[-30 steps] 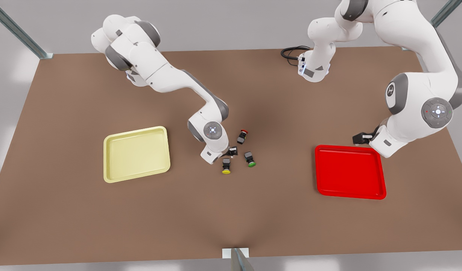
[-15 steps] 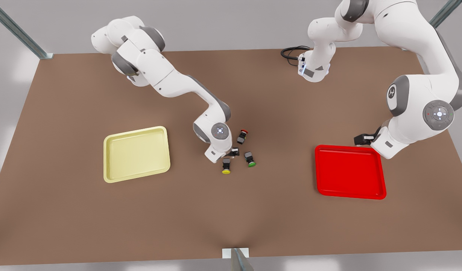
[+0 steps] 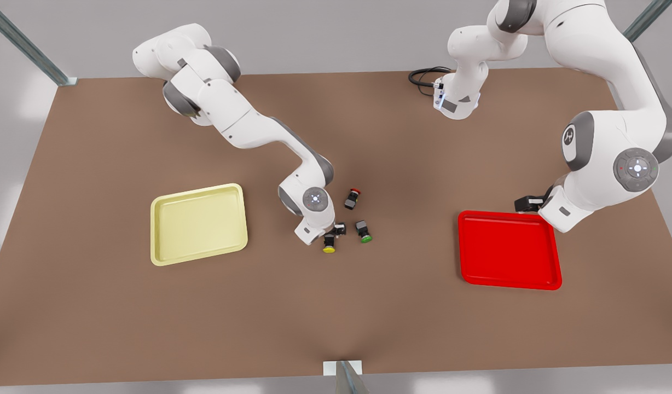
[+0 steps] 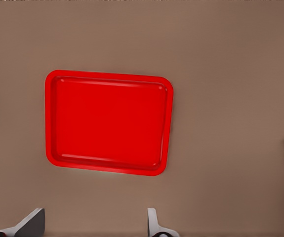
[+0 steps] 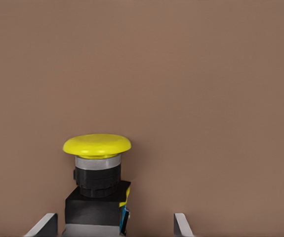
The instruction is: Place the switches on the corresponding trays according to their colors
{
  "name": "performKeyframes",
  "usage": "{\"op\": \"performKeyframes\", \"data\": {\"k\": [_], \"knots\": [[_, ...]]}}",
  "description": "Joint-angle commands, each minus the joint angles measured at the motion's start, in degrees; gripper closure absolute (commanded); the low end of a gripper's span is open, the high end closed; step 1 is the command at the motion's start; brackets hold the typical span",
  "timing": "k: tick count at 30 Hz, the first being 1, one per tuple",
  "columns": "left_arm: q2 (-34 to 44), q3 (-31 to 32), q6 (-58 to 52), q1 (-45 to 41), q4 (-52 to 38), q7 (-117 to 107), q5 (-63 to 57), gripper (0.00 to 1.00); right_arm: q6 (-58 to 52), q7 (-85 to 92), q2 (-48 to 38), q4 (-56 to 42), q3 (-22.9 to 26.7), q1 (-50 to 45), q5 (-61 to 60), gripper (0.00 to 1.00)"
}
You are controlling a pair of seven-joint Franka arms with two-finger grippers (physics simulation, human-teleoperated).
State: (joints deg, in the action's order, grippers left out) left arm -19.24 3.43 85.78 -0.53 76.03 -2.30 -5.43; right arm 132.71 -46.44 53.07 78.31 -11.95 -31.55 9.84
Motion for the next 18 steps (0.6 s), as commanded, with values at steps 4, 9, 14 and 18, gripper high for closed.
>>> {"op": "performKeyframes", "data": {"k": [4, 9, 14, 18], "knots": [[-0.2, -0.5, 0.0, 0.0, 0.0, 0.0, 0.0, 0.00, 0.2, 0.1, 0.4, 0.0, 0.0, 0.0, 0.3, 0.40], [-0.2, -0.5, 0.0, 0.0, 0.0, -0.1, 0.0, 0.00, 0.2, -0.2, 0.2, 0.0, 0.0, 0.0, 0.3, 0.40], [-0.2, -0.5, -0.1, -0.1, 0.0, -0.1, 0.0, 0.00, 0.2, -0.3, 0.2, 0.0, 0.0, 0.0, 0.3, 0.41], [-0.1, -0.5, -0.1, -0.1, 0.0, -0.1, -0.1, 0.00, 0.2, -0.2, 0.3, 0.0, 0.0, 0.0, 0.4, 0.43]]}}
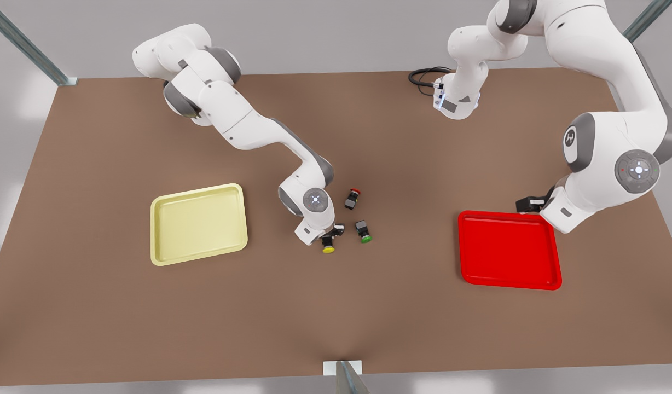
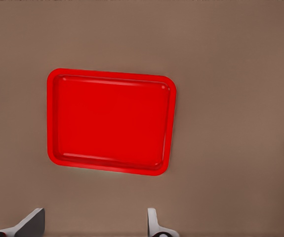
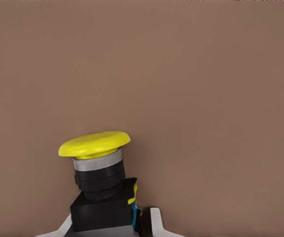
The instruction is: Place the switches on the corresponding trays according to their colors
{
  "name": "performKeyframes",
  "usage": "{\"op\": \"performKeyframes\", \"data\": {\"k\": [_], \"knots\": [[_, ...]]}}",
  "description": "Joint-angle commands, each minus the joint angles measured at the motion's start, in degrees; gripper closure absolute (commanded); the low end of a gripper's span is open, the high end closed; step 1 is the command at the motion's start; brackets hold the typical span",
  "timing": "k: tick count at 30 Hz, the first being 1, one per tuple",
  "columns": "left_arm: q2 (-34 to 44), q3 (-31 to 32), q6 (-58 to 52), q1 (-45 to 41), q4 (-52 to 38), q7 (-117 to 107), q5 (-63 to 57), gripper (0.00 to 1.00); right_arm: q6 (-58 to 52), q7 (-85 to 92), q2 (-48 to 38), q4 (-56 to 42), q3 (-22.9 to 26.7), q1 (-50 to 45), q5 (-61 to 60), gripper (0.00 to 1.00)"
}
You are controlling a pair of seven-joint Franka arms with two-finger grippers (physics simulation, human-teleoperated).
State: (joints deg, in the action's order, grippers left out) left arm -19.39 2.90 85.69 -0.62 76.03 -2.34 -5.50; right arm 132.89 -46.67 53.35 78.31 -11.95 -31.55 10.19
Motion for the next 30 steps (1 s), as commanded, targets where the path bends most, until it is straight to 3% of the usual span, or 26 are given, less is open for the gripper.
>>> {"op": "performKeyframes", "data": {"k": [1, 23, 30], "knots": [[0.1, 0.0, 0.0, 0.0, 0.0, 0.0, 0.0, 0.00, 0.0, 0.0, 0.0, 0.0, 0.0, 0.0, -0.1, 0.46], [0.1, 0.0, -0.1, 0.1, 0.0, 0.1, 0.0, 0.00, -0.1, 0.5, -0.9, 0.0, 0.0, 0.2, 0.3, 0.46], [0.1, 0.0, -0.3, -0.1, 0.0, 0.0, 0.1, 0.00, -3.8, 5.8, -7.9, 4.0, -0.2, 4.5, 0.4, 0.46]]}}
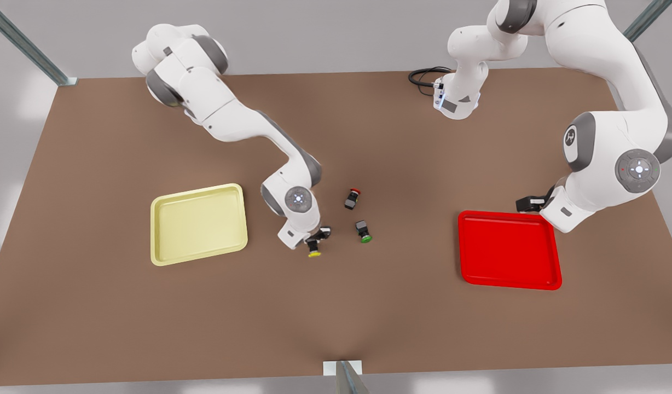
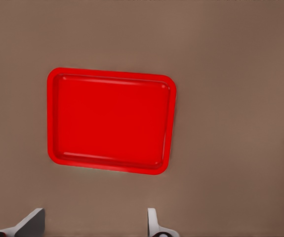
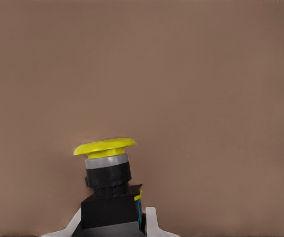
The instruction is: Place the switches on the corresponding trays according to their colors
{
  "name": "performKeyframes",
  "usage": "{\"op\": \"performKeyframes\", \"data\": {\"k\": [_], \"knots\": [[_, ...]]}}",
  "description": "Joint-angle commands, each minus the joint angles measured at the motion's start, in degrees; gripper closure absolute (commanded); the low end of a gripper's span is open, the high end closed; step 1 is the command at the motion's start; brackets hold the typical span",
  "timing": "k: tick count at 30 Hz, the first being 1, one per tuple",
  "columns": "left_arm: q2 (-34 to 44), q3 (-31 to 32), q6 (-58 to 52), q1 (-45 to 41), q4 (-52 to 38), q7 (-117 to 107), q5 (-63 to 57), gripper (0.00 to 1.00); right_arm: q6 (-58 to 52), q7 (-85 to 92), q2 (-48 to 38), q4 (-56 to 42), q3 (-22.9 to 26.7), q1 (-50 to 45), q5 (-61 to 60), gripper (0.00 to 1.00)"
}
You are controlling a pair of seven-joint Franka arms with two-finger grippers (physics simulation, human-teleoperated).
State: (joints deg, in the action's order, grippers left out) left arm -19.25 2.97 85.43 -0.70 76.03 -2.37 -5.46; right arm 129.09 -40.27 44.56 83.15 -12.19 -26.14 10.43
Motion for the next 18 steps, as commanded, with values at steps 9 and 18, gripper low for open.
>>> {"op": "performKeyframes", "data": {"k": [9, 18], "knots": [[-1.0, 0.7, 0.3, -3.0, 0.0, -1.1, 0.6, 0.00, 0.8, 21.5, -20.2, 27.4, -3.3, 22.4, 4.5, 0.46], [-12.1, 1.2, 14.1, -30.1, -2.7, -21.0, 4.4, 0.00, 2.7, 34.0, -23.8, 38.1, 0.0, 26.7, 4.3, 0.06]]}}
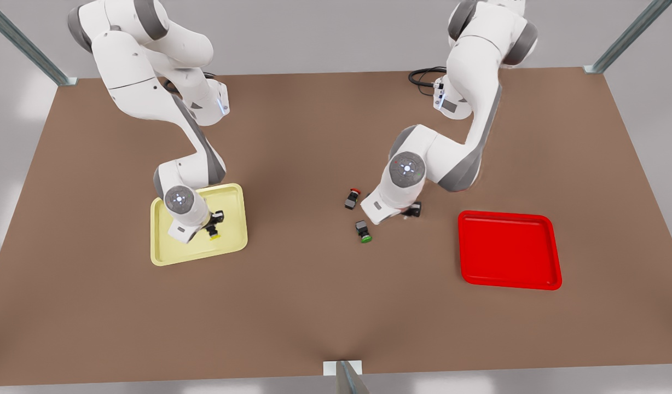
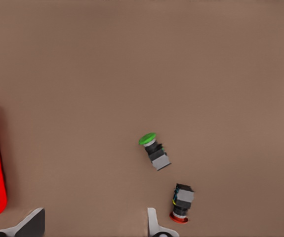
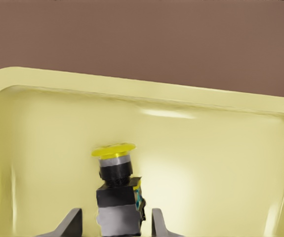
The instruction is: Place the switches on the corresponding trays according to their colors
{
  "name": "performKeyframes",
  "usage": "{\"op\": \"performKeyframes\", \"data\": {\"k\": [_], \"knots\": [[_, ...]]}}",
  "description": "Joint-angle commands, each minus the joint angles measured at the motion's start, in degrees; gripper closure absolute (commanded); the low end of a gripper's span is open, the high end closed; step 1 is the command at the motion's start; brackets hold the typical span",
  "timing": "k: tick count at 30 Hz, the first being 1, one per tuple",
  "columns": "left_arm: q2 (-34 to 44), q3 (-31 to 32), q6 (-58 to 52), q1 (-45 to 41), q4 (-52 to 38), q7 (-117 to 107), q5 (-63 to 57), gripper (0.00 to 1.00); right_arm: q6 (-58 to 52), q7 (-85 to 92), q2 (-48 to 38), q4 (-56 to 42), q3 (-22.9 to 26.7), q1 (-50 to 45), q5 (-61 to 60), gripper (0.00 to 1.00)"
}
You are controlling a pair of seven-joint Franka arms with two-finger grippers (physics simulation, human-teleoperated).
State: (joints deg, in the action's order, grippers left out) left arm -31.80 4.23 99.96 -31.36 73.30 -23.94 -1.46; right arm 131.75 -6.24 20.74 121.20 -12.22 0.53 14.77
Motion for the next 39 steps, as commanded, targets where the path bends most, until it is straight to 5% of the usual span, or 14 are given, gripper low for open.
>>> {"op": "performKeyframes", "data": {"k": [1, 8, 12, 16, 18, 29, 39], "knots": [[-0.3, 0.2, 0.5, -0.3, 0.0, -0.8, 0.5, 0.00, 0.0, 0.0, 0.0, -0.1, 0.0, 0.0, 0.0, 0.06], [-5.8, 1.9, 7.3, -6.7, 0.1, -3.5, 3.3, 0.00, -9.1, 0.0, -3.9, -8.7, -0.4, -0.6, -0.6, 0.00], [-8.7, 1.8, 8.0, -9.4, 1.0, -3.4, 2.2, 0.00, -32.3, 2.5, -3.3, -30.3, 1.5, 0.0, -7.4, 0.00], [-8.5, 1.6, 11.7, -10.4, 8.5, -3.3, -2.6, 0.00, -43.6, 19.1, -0.6, -47.4, 10.3, 1.6, -7.6, 0.00], [-7.6, 1.4, 14.9, -10.4, 12.9, -3.2, -5.0, 0.00, -45.0, 17.3, 1.1, -52.0, 10.4, 1.3, -7.5, 0.00], [-5.9, 1.3, 31.9, -10.7, 24.9, 2.8, -7.5, 0.00, -41.8, 10.7, 1.6, -52.2, 9.9, 1.1, -7.8, 0.00], [-7.0, 1.4, 32.7, -10.9, 26.5, 1.6, -7.1, 0.00, -41.3, 10.7, 1.9, -52.4, 10.0, 1.4, -9.7, 0.00]]}}
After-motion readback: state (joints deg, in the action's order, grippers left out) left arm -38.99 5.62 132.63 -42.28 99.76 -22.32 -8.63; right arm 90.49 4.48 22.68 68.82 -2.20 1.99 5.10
